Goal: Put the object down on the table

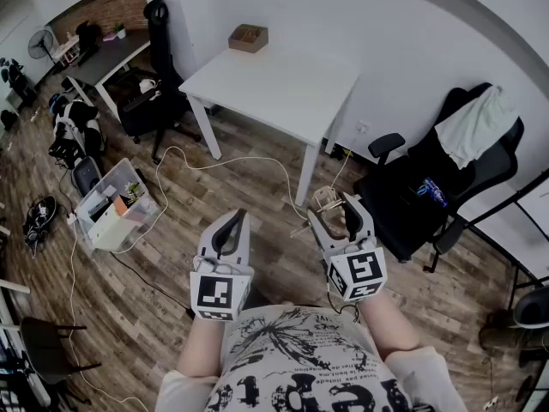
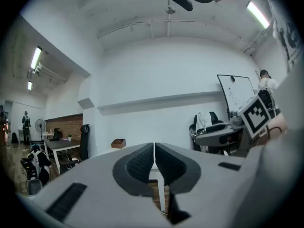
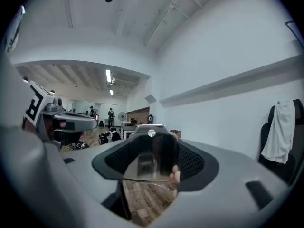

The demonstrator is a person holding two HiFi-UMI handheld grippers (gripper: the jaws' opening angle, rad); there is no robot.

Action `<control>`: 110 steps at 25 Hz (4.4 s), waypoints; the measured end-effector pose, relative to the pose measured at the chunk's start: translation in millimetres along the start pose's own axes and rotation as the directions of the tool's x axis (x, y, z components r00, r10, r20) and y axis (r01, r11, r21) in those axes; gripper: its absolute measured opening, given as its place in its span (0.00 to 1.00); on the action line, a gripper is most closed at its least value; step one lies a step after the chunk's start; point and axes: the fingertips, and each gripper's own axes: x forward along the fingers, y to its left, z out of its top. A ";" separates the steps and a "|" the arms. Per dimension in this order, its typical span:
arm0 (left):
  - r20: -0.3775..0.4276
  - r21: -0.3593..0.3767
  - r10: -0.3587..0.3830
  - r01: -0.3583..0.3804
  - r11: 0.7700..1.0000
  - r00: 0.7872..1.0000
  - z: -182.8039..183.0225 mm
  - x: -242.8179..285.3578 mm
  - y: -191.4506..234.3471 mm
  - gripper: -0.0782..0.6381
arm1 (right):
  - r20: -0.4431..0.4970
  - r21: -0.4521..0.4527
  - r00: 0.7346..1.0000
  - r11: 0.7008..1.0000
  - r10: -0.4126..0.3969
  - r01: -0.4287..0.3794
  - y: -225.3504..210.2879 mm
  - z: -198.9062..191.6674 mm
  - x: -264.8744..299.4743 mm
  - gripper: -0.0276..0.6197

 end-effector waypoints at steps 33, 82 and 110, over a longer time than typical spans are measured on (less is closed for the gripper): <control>0.004 -0.028 -0.063 0.063 0.998 0.998 -25.4 181.0 248.2 0.13 | -0.054 0.090 0.994 0.991 -0.095 0.100 3.6 12.9 292.2 0.47; -0.041 -0.040 -0.434 0.433 0.901 0.900 -65.5 707.4 419.0 0.13 | -0.294 0.133 0.874 0.889 -0.387 0.438 -273.1 -51.4 723.2 0.47; -0.172 -0.123 -0.642 0.631 0.766 0.747 -186.9 820.2 478.2 0.13 | -0.722 0.113 0.556 0.723 -0.411 0.682 -286.8 -253.8 824.1 0.48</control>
